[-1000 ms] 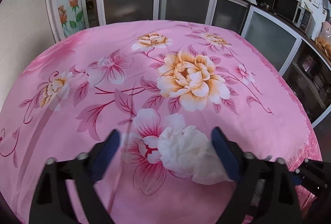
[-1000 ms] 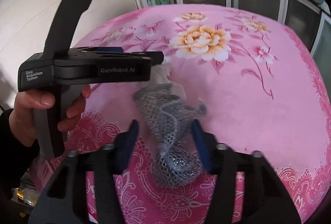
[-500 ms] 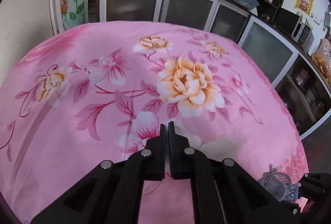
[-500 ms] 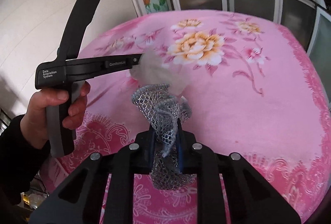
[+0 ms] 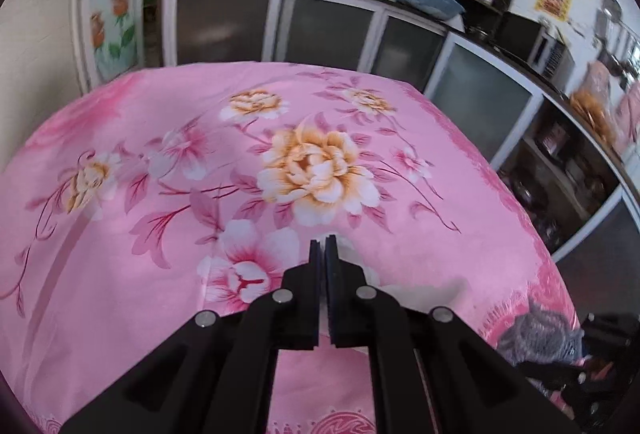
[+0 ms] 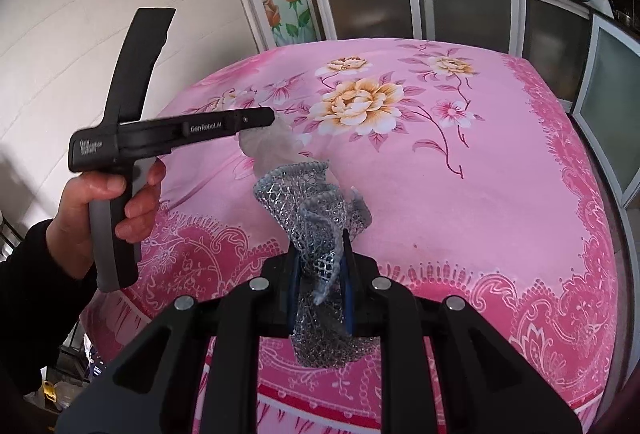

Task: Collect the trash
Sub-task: 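Carry the mesh netting and white tissue toward the yellow bin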

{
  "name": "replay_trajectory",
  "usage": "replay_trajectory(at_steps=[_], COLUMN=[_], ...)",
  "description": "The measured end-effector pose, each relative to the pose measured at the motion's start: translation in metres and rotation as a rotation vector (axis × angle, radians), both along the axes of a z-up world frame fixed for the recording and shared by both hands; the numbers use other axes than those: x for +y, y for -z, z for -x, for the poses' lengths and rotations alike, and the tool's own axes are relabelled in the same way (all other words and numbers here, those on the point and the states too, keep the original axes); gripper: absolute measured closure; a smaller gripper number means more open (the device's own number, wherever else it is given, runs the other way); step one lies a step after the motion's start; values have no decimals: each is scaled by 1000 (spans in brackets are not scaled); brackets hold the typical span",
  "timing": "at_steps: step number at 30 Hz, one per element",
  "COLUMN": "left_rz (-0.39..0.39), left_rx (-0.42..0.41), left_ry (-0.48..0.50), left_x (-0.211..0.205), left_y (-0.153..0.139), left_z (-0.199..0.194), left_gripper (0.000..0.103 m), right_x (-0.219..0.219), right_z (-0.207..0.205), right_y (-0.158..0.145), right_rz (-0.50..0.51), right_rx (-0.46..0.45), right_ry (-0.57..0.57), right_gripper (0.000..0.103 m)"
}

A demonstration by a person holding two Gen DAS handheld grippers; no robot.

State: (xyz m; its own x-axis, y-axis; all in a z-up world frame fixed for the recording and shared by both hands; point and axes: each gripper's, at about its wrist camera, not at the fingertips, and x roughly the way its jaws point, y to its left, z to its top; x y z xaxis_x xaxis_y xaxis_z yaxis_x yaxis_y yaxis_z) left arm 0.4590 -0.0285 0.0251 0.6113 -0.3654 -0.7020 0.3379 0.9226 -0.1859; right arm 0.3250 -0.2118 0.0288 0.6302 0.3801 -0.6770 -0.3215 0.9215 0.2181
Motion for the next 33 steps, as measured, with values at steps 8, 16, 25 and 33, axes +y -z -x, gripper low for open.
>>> replay_trajectory(at_steps=[8,16,25,33], left_rz=[50,88,125,147], left_rx=[6,-50,-95,-86], left_ry=[12,64,196,391], left_x=[1,-2,-47,-135], left_y=[-11,-41,-70,-69], left_z=[4,33,90,154], left_gripper=[101,101,101,101], right_x=[-7,-25,-74,-150], right_z=[7,31,103,184], right_y=[1,-8,-20,-14], right_rz=[-7,-29,-40,-40], right_rx=[-1,-26,-51,-40], right_ry=[14,50,161,361], right_gripper=[87,87,87,87])
